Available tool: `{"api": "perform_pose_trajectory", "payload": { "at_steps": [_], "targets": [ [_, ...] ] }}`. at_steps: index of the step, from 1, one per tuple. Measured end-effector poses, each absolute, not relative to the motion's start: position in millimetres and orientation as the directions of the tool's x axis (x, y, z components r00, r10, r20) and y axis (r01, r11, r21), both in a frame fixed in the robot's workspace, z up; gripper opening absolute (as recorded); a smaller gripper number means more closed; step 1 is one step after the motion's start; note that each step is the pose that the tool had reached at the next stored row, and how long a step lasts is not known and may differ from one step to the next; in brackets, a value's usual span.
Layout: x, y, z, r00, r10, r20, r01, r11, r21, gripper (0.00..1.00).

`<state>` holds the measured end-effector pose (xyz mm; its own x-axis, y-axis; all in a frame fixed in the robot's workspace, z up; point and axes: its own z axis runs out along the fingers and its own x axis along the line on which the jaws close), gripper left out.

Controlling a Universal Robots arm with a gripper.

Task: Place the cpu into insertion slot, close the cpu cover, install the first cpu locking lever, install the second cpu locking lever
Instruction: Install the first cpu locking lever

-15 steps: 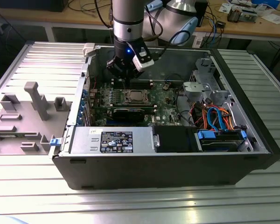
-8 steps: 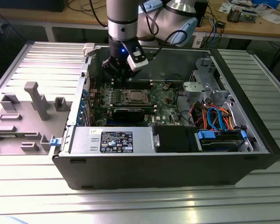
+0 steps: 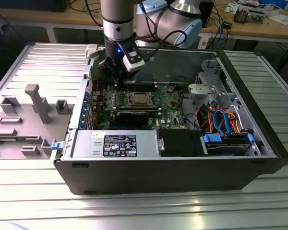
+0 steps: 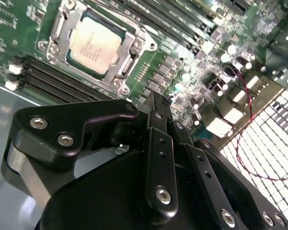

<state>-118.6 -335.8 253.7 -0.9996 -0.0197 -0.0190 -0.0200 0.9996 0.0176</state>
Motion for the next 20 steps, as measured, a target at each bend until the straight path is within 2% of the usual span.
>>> {"api": "perform_pose_trajectory", "payload": {
  "at_steps": [9, 16, 20],
  "targets": [
    [-121, -330, 254, -1.000, 0.010, -0.019, 0.010, 1.000, 0.018, 0.11],
    [-121, -311, 254, -1.000, 0.010, -0.020, 0.009, 1.000, 0.018, 0.11],
    [-119, -307, 254, -0.999, 0.009, -0.031, 0.009, 1.000, 0.017, 0.11]
  ]
}}
